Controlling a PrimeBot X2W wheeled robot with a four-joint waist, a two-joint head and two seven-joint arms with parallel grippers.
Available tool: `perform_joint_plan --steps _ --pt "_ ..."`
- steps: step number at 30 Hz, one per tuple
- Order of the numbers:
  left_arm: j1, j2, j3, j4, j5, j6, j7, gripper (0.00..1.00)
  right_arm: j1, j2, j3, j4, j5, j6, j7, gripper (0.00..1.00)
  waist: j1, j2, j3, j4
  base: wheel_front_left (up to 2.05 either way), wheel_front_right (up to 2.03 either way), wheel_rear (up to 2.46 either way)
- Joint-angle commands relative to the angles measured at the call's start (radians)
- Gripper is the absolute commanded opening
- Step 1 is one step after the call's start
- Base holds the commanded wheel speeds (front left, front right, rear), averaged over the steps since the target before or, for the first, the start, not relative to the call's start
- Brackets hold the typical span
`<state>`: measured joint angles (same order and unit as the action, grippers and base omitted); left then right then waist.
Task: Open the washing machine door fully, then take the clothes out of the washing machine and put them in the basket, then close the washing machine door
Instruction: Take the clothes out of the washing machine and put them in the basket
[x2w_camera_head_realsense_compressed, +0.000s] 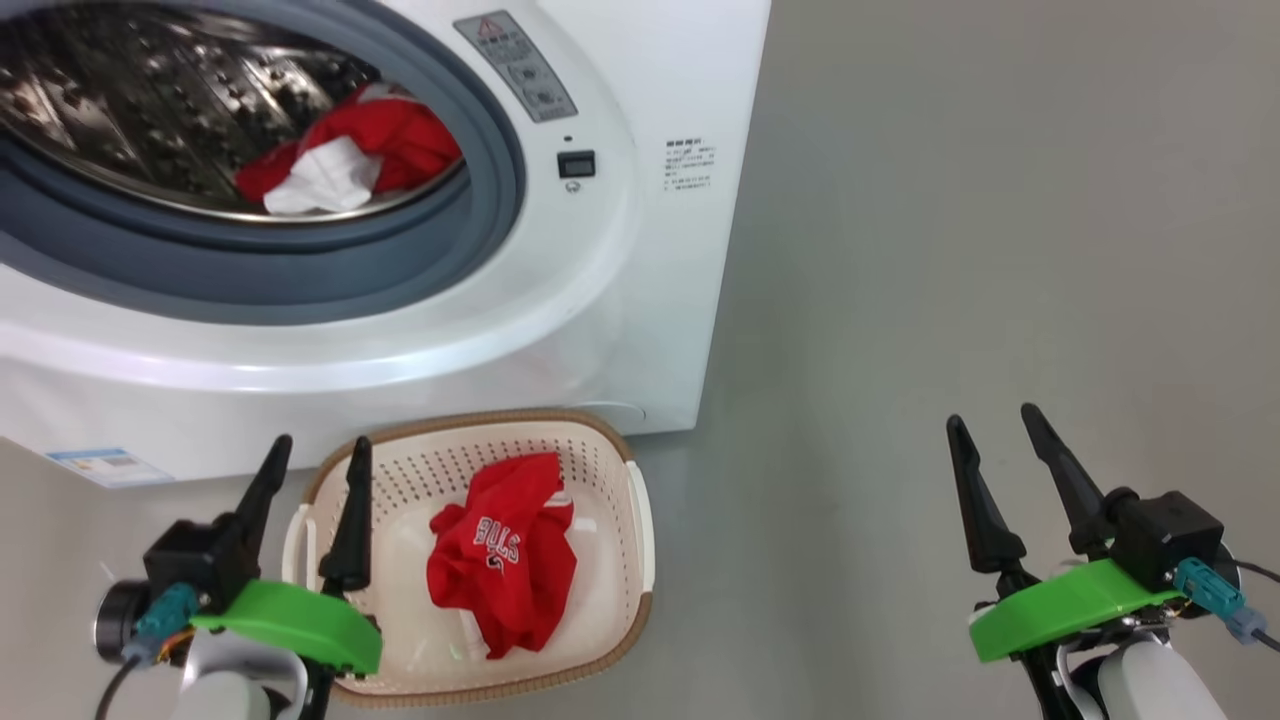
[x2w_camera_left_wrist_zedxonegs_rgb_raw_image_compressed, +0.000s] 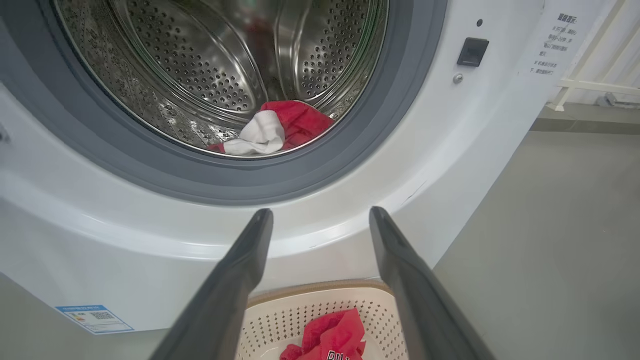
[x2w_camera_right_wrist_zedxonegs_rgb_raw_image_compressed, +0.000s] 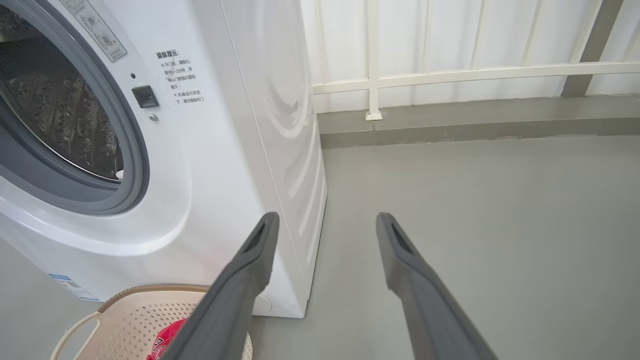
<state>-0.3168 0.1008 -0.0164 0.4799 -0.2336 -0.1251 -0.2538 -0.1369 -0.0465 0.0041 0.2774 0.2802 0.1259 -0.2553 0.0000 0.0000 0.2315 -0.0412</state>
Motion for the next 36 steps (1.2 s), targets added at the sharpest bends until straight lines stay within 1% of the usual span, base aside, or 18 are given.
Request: perform_joint_plan --steps 1,13,19,28,36 --pt "0.016 0.019 0.036 -0.037 0.016 -0.006 -0.008 1.00 0.009 -0.004 0.015 -0.020 -0.013 0.005 -0.006 1.00 0.0000 0.0000 -0.028 0.006 0.00 0.00 0.00" --pt "0.172 -0.006 0.098 -0.207 0.072 -0.006 -0.008 1.00 0.076 -0.004 -0.003 -0.022 -0.019 0.005 -0.006 1.00 0.0000 0.0000 -0.116 0.013 0.00 0.00 0.00" --pt "0.258 -0.026 0.145 -0.284 0.078 -0.006 -0.008 1.00 0.117 -0.004 -0.018 -0.036 -0.014 0.005 -0.006 1.00 0.0000 0.0000 -0.146 0.018 0.00 0.00 0.00" --pt "0.356 -0.040 0.170 -0.385 0.077 -0.006 -0.008 1.00 0.155 -0.004 -0.029 -0.053 -0.017 0.005 -0.006 1.00 0.0000 0.0000 -0.150 0.016 0.00 0.00 0.00" --pt "0.370 -0.046 0.175 -0.404 0.077 -0.006 -0.008 1.00 0.153 -0.004 -0.033 -0.053 -0.019 0.005 -0.006 1.00 0.0000 0.0000 -0.144 0.011 0.00 0.00 0.00"
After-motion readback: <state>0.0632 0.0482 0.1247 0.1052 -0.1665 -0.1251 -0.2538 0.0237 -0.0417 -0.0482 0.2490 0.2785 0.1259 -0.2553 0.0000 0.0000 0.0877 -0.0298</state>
